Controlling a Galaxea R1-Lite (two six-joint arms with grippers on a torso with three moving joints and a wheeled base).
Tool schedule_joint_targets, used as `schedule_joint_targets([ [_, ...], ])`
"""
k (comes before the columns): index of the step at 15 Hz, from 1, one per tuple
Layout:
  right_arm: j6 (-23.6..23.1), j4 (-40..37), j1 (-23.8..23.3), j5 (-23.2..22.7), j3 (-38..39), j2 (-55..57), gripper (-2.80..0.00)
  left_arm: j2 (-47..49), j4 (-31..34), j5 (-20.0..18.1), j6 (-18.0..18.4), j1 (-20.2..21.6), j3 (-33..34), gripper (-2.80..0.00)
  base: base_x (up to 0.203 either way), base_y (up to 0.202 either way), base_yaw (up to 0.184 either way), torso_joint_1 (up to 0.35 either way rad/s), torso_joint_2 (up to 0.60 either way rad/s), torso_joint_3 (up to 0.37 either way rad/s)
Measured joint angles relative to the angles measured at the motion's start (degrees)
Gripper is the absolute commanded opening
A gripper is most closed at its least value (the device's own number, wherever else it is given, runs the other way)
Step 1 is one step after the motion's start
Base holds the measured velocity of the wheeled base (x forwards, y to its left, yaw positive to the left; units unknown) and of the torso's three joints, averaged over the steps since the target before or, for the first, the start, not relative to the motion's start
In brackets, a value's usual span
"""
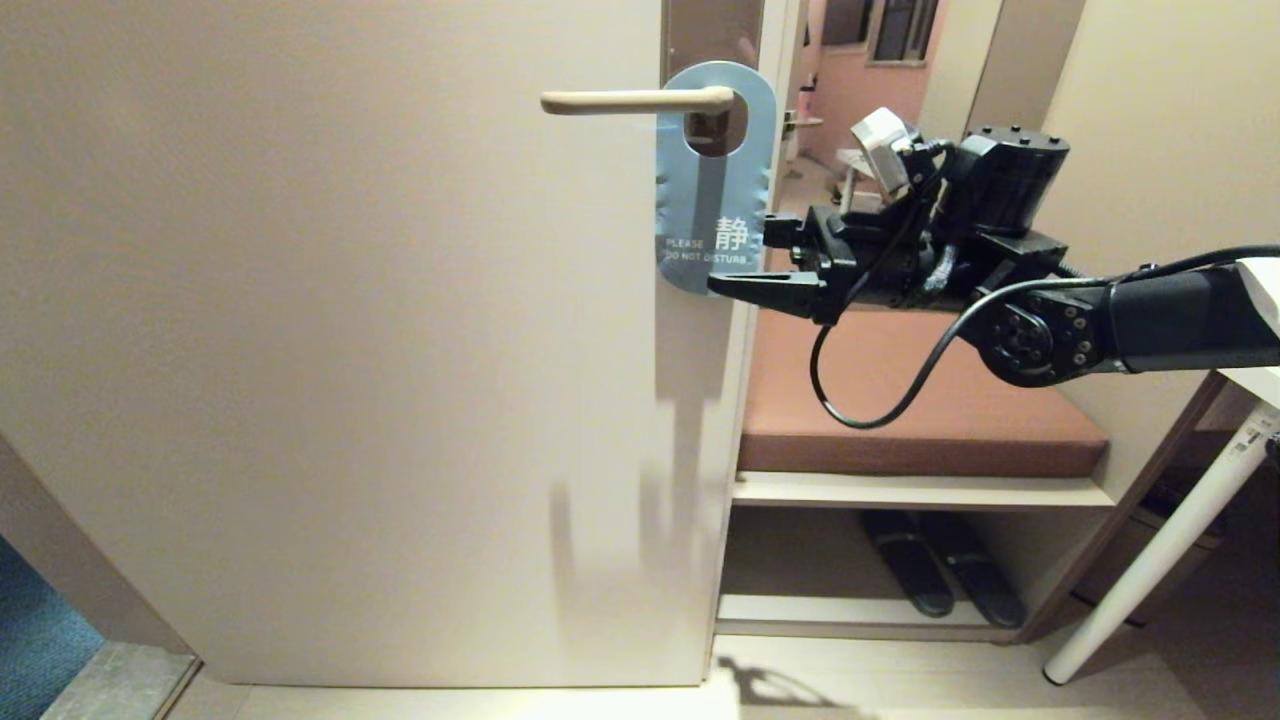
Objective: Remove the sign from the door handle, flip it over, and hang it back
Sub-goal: Take down the sign
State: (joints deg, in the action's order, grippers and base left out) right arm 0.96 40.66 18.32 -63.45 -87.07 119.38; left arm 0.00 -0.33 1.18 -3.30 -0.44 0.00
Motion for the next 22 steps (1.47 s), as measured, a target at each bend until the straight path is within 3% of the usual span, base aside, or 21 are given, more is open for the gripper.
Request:
schedule_joint_targets([
  [4,0.24,-0.29,0.72,-0.11,-4.9,3.39,0.0,0.0,0.02,0.02,0.02,0.0,0.0,-2.8,0.0,0.0,0.0,0.0,0.0,0.0],
  [22,2.54,-0.28,2.6,-0.22,-11.49,6.83,0.0,0.0,0.02,-0.02,0.02,0.0,0.0,-2.8,0.0,0.0,0.0,0.0,0.0,0.0],
])
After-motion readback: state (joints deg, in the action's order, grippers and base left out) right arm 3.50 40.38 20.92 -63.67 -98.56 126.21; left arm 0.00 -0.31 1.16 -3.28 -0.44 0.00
